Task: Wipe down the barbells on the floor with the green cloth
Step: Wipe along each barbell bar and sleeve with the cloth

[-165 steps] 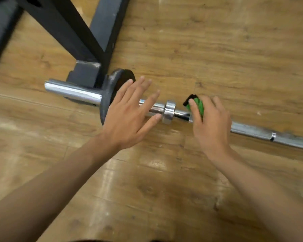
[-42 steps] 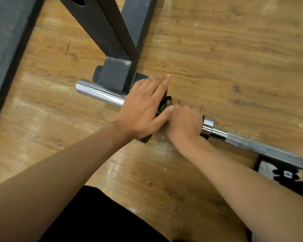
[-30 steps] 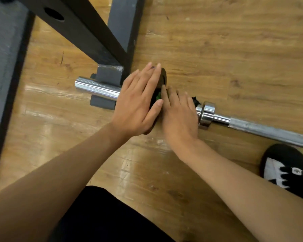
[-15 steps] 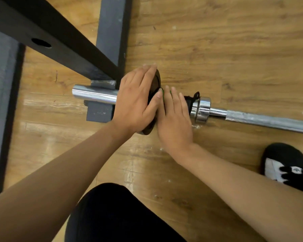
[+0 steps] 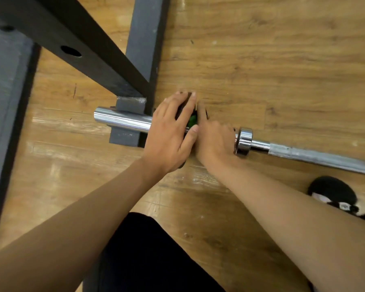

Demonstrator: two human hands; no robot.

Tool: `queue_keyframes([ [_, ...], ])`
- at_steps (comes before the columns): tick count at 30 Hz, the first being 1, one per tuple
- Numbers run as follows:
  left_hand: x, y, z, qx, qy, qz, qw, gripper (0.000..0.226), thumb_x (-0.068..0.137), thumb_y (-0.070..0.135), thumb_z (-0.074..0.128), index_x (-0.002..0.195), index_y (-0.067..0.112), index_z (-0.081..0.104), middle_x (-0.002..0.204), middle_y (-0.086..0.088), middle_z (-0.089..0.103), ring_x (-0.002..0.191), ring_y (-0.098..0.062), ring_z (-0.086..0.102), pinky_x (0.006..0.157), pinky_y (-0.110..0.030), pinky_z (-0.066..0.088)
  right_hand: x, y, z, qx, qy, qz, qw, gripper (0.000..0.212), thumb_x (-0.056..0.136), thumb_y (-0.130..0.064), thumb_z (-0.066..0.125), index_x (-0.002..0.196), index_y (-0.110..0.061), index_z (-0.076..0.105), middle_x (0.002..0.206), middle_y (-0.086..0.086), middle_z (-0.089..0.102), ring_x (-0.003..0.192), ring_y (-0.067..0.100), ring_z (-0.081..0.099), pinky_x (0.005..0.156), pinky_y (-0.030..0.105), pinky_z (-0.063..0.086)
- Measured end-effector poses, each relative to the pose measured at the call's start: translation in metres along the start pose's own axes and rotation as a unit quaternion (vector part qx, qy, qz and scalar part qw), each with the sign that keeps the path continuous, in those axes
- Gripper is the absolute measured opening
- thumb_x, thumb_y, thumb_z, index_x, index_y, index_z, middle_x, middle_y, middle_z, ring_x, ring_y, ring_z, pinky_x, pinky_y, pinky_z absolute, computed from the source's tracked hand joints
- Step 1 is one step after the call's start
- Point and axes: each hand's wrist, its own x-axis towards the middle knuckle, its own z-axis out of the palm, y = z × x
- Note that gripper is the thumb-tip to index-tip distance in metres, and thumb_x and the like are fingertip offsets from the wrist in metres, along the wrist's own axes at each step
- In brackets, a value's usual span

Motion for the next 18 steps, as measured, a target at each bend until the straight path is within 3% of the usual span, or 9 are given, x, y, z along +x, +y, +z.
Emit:
queue_keyframes([
  [2, -0.009, 0.001, -0.004, 0.026, -0.01, 0.008, 1.0, 0.064, 0.106, 0.042, 0.032, 0.158, 0.006, 0.042, 0.153, -0.02, 0.047, 0.142, -0.035, 0.041, 0.117, -0.045, 0.03, -0.038, 0.011, 0.01, -0.056, 0.027, -0.072, 0.995, 0.061, 0.105, -0.025, 0.038, 0.164, -0.02, 0.024, 0.141, 0.017, 0.055, 0.133, 0.038, 0.049, 0.116, 0.046, 0.032],
  [3, -0.012, 0.001, -0.006, 0.047, -0.009, 0.01, 0.999, 0.064, 0.106, 0.044, 0.031, 0.157, 0.006, 0.043, 0.147, -0.02, 0.05, 0.133, -0.035, 0.045, 0.11, -0.045, 0.034, -0.055, 0.017, 0.013, -0.068, 0.009, -0.095, 0.993, 0.06, 0.105, -0.027, 0.037, 0.163, -0.018, 0.027, 0.148, 0.02, 0.049, 0.14, 0.041, 0.042, 0.123, 0.05, 0.025],
  [5, -0.013, -0.001, -0.01, 0.081, 0.0, 0.011, 0.997, 0.065, 0.105, 0.047, 0.03, 0.154, 0.007, 0.047, 0.131, -0.017, 0.056, 0.11, -0.031, 0.045, 0.092, -0.043, 0.033, -0.064, 0.022, 0.015, -0.091, -0.003, -0.102, 0.991, 0.06, 0.102, -0.036, 0.031, 0.157, -0.014, 0.038, 0.144, 0.022, 0.051, 0.135, 0.044, 0.045, 0.12, 0.053, 0.029],
  [6, -0.013, -0.002, -0.011, 0.087, 0.004, 0.015, 0.996, 0.066, 0.105, 0.049, 0.029, 0.153, 0.008, 0.048, 0.127, -0.016, 0.056, 0.104, -0.029, 0.043, 0.088, -0.041, 0.03, -0.058, 0.016, 0.012, -0.094, 0.009, -0.084, 0.992, 0.06, 0.101, -0.04, 0.027, 0.15, -0.013, 0.048, 0.134, 0.02, 0.058, 0.124, 0.043, 0.053, 0.11, 0.051, 0.037],
  [9, -0.03, -0.003, -0.011, 0.079, 0.002, 0.024, 0.997, 0.066, 0.106, 0.049, 0.029, 0.154, 0.01, 0.048, 0.131, -0.016, 0.057, 0.106, -0.028, 0.042, 0.089, -0.041, 0.03, -0.031, -0.005, 0.008, -0.073, -0.012, -0.021, 0.997, 0.048, 0.108, -0.04, 0.022, 0.121, -0.018, 0.063, 0.116, 0.011, 0.067, 0.108, 0.037, 0.062, 0.088, 0.043, 0.038],
  [11, -0.042, -0.001, -0.012, 0.079, 0.003, 0.027, 0.997, 0.066, 0.105, 0.05, 0.03, 0.153, 0.009, 0.049, 0.128, -0.016, 0.057, 0.105, -0.028, 0.042, 0.088, -0.042, 0.031, -0.044, -0.003, 0.015, -0.049, -0.001, -0.002, 0.999, 0.045, 0.109, -0.038, 0.024, 0.125, -0.017, 0.061, 0.122, 0.012, 0.064, 0.117, 0.038, 0.058, 0.1, 0.046, 0.036],
  [14, -0.045, -0.002, -0.023, 0.102, -0.007, 0.053, 0.993, 0.066, 0.103, 0.053, 0.032, 0.145, 0.007, 0.055, 0.114, -0.016, 0.055, 0.096, -0.03, 0.043, 0.084, -0.044, 0.031, -0.107, 0.003, 0.038, -0.053, 0.025, -0.011, 0.998, 0.053, 0.104, -0.027, 0.03, 0.15, -0.005, 0.044, 0.149, 0.021, 0.048, 0.146, 0.042, 0.037, 0.128, 0.046, 0.013],
  [16, -0.045, -0.008, -0.026, 0.13, -0.051, 0.086, 0.986, 0.066, 0.103, 0.055, 0.033, 0.146, 0.008, 0.054, 0.119, -0.016, 0.055, 0.101, -0.033, 0.046, 0.089, -0.047, 0.033, -0.108, -0.001, 0.044, -0.034, 0.045, -0.001, 0.998, 0.051, 0.104, -0.029, 0.031, 0.143, -0.004, 0.053, 0.143, 0.022, 0.055, 0.142, 0.041, 0.043, 0.127, 0.047, 0.016],
  [18, -0.051, -0.01, -0.024, 0.104, -0.093, 0.096, 0.986, 0.067, 0.104, 0.055, 0.033, 0.15, 0.009, 0.05, 0.128, -0.018, 0.055, 0.108, -0.035, 0.049, 0.095, -0.049, 0.037, -0.081, -0.011, 0.032, 0.009, 0.0, 0.041, 0.999, 0.047, 0.107, -0.036, 0.027, 0.113, -0.012, 0.067, 0.119, 0.017, 0.068, 0.112, 0.037, 0.059, 0.103, 0.045, 0.04],
])
